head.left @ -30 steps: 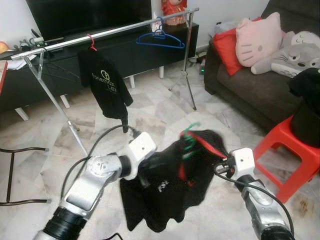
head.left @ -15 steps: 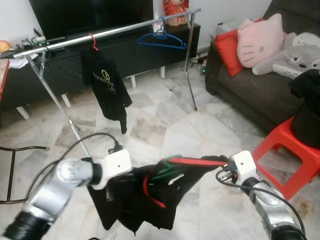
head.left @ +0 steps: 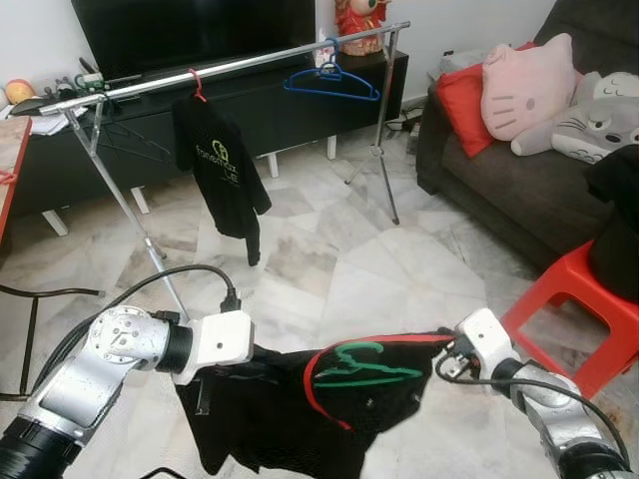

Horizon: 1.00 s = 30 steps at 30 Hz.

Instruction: Hang hanger

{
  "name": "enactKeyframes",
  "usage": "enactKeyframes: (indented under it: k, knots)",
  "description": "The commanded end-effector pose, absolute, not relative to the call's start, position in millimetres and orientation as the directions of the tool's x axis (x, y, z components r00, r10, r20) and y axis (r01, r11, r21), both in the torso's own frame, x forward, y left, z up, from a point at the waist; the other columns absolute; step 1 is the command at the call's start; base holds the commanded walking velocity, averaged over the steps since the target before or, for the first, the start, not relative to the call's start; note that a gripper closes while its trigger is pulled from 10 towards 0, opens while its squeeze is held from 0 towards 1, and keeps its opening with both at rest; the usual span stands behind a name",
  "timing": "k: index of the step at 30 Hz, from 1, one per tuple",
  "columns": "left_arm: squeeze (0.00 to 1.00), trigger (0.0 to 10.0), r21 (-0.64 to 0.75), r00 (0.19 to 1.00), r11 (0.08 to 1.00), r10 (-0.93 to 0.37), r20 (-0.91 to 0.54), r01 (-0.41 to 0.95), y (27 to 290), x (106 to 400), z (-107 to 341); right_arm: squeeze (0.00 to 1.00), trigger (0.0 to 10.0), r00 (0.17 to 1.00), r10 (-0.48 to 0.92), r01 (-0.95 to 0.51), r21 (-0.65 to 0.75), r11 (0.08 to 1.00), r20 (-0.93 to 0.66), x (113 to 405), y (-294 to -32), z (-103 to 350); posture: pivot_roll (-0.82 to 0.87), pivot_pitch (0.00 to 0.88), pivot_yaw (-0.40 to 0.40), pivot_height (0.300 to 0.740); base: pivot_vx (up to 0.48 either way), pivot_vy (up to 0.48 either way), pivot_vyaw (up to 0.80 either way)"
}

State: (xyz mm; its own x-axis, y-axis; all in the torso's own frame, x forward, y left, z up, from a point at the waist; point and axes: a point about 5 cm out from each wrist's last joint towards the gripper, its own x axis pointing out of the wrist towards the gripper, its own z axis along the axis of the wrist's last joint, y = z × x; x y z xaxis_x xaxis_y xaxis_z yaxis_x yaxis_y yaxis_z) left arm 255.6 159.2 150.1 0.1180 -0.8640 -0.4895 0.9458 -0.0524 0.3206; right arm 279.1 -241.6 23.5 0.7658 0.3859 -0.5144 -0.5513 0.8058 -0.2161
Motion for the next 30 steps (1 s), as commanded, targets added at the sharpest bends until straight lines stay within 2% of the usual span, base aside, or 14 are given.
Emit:
enactKeyframes:
  k: [1,10,17,20,23,26,30]
  knots:
    - [0.00,10.0,0.369,0.136,-0.051,-0.876,-0.463,0.928,162.6,261.7,164.6,0.00,0.0,0.741,0.362,-0.571,-0.246,0.783,-0.566,274.7,-248.7,19.6,-0.10,0.000,0.015,0.740,0.000,0.000,0.00]
    - [0.00,10.0,0.366,0.061,-0.136,-0.876,-0.478,0.921,156.5,254.6,165.5,0.00,0.0,0.711,0.348,-0.601,-0.273,0.751,-0.611,269.1,-245.8,10.5,-0.10,0.000,0.023,0.740,0.000,0.000,0.00]
    - [0.00,10.0,0.339,-0.022,-0.267,-0.812,-0.583,0.902,158.0,245.7,155.1,0.00,0.0,0.726,0.341,-0.595,-0.297,0.746,-0.598,272.7,-245.8,13.2,-0.10,0.000,0.027,0.740,0.000,0.000,0.00]
    - [0.00,10.0,0.336,-0.033,-0.278,-0.812,-0.583,0.900,156.9,244.6,154.1,0.00,0.0,0.723,0.339,-0.603,-0.310,0.735,-0.602,273.3,-245.9,13.7,-0.10,0.000,0.027,0.740,0.000,0.000,0.00]
    - [0.00,10.0,0.323,-0.104,-0.337,-0.816,-0.569,0.884,147.2,236.9,151.0,0.00,0.0,0.711,0.315,-0.635,-0.381,0.672,-0.628,275.4,-247.7,14.9,-0.10,0.000,0.027,0.740,0.000,0.000,0.00]
    - [0.00,10.0,0.318,-0.126,-0.348,-0.824,-0.552,0.882,143.9,234.8,151.4,0.00,0.0,0.706,0.299,-0.647,-0.411,0.643,-0.642,275.8,-248.8,14.7,-0.10,0.000,0.027,0.740,0.000,0.000,0.00]
    - [0.00,10.0,0.316,-0.169,-0.361,-0.850,-0.500,0.877,137.1,232.2,155.7,0.00,0.0,0.716,0.268,-0.629,-0.429,0.649,-0.645,277.8,-250.3,14.5,-0.09,0.000,0.026,0.740,0.000,0.000,0.00]
